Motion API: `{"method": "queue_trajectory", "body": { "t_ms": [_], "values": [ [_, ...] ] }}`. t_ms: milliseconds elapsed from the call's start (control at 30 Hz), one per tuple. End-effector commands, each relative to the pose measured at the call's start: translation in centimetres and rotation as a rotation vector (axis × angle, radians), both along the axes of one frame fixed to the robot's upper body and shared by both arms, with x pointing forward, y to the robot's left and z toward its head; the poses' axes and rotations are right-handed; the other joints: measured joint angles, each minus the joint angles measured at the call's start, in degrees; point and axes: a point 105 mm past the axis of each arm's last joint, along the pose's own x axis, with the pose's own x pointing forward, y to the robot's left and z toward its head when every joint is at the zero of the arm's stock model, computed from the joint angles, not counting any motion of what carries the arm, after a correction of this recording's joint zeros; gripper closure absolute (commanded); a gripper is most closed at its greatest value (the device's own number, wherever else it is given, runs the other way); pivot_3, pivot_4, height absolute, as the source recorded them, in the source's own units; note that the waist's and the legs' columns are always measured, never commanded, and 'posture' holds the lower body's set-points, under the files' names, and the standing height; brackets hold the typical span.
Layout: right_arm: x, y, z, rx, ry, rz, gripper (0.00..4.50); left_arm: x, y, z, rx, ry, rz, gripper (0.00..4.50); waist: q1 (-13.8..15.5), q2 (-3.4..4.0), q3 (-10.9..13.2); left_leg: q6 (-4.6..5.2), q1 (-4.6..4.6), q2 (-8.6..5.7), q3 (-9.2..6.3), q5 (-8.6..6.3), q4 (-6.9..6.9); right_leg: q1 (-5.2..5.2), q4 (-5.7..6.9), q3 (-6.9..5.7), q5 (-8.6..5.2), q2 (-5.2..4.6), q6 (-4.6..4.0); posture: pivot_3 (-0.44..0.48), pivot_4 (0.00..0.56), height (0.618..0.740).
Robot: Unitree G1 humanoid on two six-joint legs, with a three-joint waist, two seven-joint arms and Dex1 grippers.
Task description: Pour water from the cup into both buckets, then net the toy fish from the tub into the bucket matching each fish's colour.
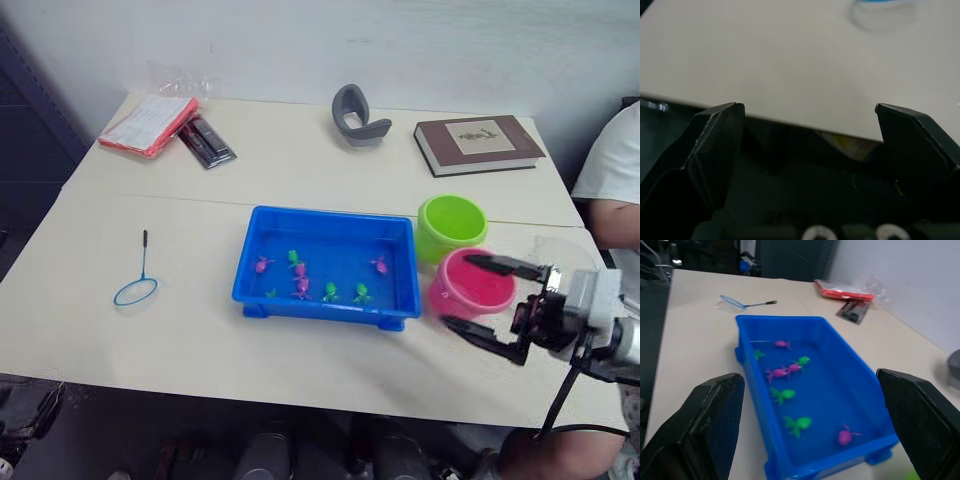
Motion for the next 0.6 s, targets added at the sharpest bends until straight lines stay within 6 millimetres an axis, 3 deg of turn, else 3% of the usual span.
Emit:
{"method": "queue_trajectory", "body": {
  "t_ms": [33, 167, 300, 400, 533, 600],
  "values": [
    [0.1, 0.3, 1.0, 0.016, -0.048, 0.013, 0.02, 1.9, 0.2, 3.1, 0.006, -0.022, 0.032, 0.0, 0.28, -0.03, 0.01, -0.01, 0.02, 0.0, 0.0, 0.02, 0.0, 0.0, 0.02, 0.03, 0.01, 0.0, 0.0, 0.0, 0.15, 0.74],
    [0.0, 1.3, 1.3, 0.021, -0.042, 0.055, 0.02, 6.0, -0.6, 5.5, 0.013, 0.02, 0.008, 0.0, 0.61, 0.05, 0.05, -0.19, 0.11, 0.07, -0.01, 0.11, 0.0, -0.06, 0.29, 0.06, -0.06, 0.03, -0.17, 0.0, 0.15, 0.74],
    [0.5, 1.6, 2.0, 0.023, -0.062, 0.057, 0.02, 9.3, -0.6, 6.4, 0.06, 0.162, 0.052, 0.0, 0.59, 0.13, 0.1, -0.62, 0.12, 0.07, 0.11, 0.35, -0.01, -0.16, 0.51, 0.09, -0.1, 0.09, -0.24, 0.0, 0.15, 0.74],
    [0.6, 2.1, 2.4, 0.037, -0.058, 0.057, 0.02, 13.5, -1.9, 7.1, 0.0, 0.169, -0.041, 0.0, 0.48, 0.13, 0.1, -0.69, 0.14, 0.03, 0.25, 0.38, -0.03, -0.2, 0.57, 0.15, -0.09, 0.14, -0.22, 0.0, 0.15, 0.74],
    [0.9, 2.5, 2.2, 0.004, -0.064, 0.066, 0.02, 19.6, -2.1, 7.4, 0.013, 0.173, -0.062, 0.0, 0.65, 0.06, 0.08, -0.73, 0.16, -0.01, 0.44, 0.41, -0.04, -0.25, 0.84, 0.21, -0.07, 0.28, -0.18, 0.0, 0.15, 0.74],
    [1.0, 2.6, 2.1, -0.007, -0.061, 0.079, 0.02, 21.9, -2.6, 7.2, 0.018, 0.194, -0.084, 0.0, 0.64, 0.02, 0.08, -0.75, 0.14, 0.0, 0.58, 0.46, -0.04, -0.29, 0.81, 0.17, 0.0, 0.74, -0.06, 0.0, 0.15, 0.74]
  ]
}}
